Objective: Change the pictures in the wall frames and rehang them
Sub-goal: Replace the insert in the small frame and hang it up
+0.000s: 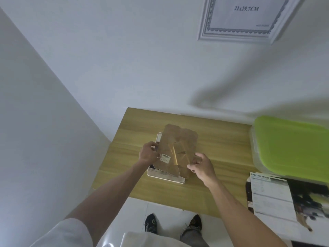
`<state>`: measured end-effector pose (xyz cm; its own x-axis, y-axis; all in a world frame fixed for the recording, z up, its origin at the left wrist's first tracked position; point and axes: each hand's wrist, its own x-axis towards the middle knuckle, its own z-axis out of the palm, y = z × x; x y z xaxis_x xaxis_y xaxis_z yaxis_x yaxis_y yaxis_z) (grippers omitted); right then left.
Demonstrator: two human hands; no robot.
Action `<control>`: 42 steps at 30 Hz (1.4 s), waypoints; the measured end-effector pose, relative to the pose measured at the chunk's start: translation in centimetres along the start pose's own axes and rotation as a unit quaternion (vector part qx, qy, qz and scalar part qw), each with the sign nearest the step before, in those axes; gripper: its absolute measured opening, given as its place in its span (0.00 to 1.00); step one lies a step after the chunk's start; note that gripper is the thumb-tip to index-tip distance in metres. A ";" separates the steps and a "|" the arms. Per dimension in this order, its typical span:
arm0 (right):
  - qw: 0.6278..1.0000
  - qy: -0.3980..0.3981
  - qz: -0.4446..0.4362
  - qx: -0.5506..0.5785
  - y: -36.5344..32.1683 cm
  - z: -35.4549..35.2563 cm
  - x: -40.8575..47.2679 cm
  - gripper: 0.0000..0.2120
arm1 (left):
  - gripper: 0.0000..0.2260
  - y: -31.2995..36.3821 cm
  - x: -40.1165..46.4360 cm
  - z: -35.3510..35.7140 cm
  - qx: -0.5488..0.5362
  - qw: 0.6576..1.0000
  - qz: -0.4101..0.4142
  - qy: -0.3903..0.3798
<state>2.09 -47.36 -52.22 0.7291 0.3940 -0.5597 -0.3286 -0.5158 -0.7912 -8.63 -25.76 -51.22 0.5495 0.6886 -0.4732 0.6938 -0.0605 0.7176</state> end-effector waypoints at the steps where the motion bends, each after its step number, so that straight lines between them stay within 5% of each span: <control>1: 1.000 0.003 -0.001 -0.012 0.2 1.0 -0.3 0.34 | 0.18 -0.5 -0.1 -0.7 0.000 1.000 0.004 -0.002; 16: 0.986 0.101 -0.013 -0.128 1.6 4.8 -2.3 0.28 | 0.26 -5.6 0.1 -2.4 -0.014 0.997 0.029 -0.073; 27: 0.981 0.119 -0.034 -0.146 2.1 5.2 -2.1 0.28 | 0.20 -6.1 -0.7 -2.4 -0.001 0.995 0.059 -0.086; 33: 0.973 0.125 -0.053 -0.185 2.0 5.1 -2.5 0.24 | 0.07 -6.6 -0.6 -1.8 0.062 0.994 0.052 -0.073; 37: 0.962 0.120 -0.070 -0.237 2.2 4.9 -2.4 0.15 | 0.10 -6.7 -0.4 -1.6 0.073 0.994 0.060 -0.055; 42: 0.956 0.091 -0.064 -0.272 2.0 4.6 -1.8 0.14 | 0.17 -6.6 -0.3 -1.8 0.099 0.988 0.095 -0.072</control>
<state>-2.61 -45.58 -53.93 0.8513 0.3660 -0.3758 0.0946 -0.8117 -0.5764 -14.22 -24.27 -54.86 0.7287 0.5424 -0.4180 0.6421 -0.3291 0.6924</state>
